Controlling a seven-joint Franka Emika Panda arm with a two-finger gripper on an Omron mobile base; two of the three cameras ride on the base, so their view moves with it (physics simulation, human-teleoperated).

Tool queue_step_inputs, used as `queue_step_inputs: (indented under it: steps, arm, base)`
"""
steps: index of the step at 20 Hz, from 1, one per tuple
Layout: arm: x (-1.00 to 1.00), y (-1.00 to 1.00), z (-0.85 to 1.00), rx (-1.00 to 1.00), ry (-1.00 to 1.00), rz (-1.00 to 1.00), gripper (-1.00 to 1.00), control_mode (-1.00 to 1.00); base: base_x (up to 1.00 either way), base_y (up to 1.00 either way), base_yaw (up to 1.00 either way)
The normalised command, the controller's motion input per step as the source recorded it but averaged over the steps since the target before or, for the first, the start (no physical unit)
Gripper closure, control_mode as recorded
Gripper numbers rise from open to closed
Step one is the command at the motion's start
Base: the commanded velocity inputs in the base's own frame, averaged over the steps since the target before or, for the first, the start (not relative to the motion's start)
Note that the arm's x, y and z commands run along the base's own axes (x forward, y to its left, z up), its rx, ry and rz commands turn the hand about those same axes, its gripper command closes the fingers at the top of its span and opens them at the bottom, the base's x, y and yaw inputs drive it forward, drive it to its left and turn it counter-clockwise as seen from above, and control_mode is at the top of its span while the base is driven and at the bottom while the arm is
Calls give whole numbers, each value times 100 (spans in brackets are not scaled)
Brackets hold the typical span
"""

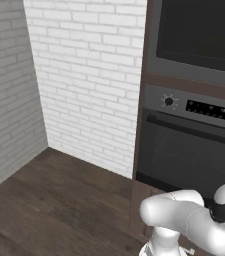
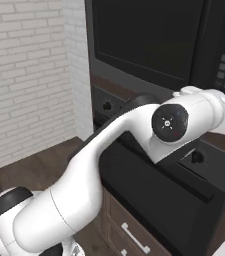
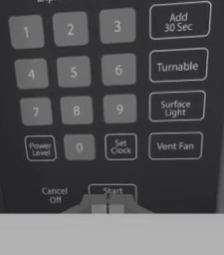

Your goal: Pick the corn from the sink and place it in the bowl. Then pick the bowl and place it in the microwave. Then close the microwave door and press the start button.

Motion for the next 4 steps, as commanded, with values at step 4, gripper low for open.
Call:
queue_step_inputs:
  steps: [4]
  arm:
    - [96,-46,-17,6,2,9,100,-100]
  base:
    - [0,0,0]
